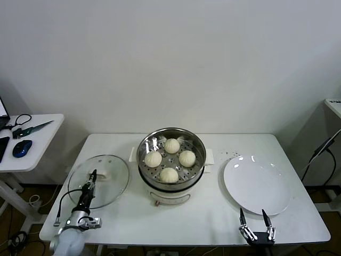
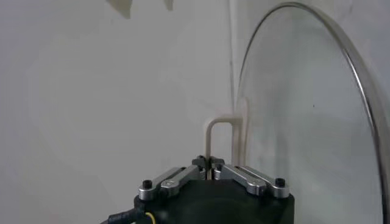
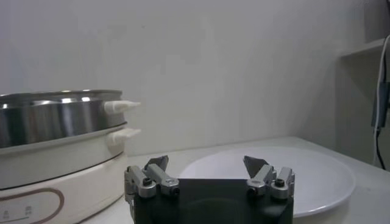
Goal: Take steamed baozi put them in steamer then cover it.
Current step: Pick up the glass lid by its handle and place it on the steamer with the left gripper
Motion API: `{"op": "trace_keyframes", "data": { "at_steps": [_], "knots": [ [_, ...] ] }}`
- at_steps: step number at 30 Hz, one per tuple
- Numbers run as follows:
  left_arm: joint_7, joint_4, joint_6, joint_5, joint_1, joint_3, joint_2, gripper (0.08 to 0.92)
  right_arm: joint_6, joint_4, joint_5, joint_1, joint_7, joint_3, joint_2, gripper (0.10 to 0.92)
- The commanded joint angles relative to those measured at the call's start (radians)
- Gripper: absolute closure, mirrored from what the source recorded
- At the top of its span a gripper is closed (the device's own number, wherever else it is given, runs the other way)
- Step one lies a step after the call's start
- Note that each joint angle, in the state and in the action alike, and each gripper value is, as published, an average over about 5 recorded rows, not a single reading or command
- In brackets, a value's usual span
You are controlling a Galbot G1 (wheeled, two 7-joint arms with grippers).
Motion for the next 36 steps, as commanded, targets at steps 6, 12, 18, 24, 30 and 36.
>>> {"op": "trace_keyframes", "data": {
  "at_steps": [6, 12, 18, 24, 30, 36],
  "knots": [
    [0.077, -0.143, 0.039, -0.142, 0.041, 0.016, 0.03, 0.875, -0.002, 0.01, -0.004, -0.005, 0.004, 0.0, 0.002, 0.203],
    [0.191, -0.357, 0.148, -0.263, 0.087, 0.035, 0.082, 0.875, -0.011, 0.019, -0.018, -0.012, 0.019, 0.003, -0.002, 0.203],
    [0.35, -0.539, 0.325, -0.353, 0.098, 0.05, 0.148, 0.875, -0.016, 0.017, -0.047, -0.007, 0.039, 0.006, -0.005, 0.203],
    [0.473, -0.737, 0.518, -0.367, 0.071, 0.086, 0.222, 0.875, -0.019, 0.016, -0.069, 0.0, 0.057, 0.002, -0.006, 0.203],
    [0.547, -0.825, 0.644, -0.301, 0.016, 0.166, 0.278, 0.875, -0.021, -0.011, -0.092, 0.029, 0.075, -0.001, -0.013, 0.203],
    [0.629, -0.855, 0.736, -0.174, -0.078, 0.338, 0.225, 0.875, -0.062, -0.015, -0.143, 0.053, 0.111, -0.002, -0.011, 0.203]
  ]
}}
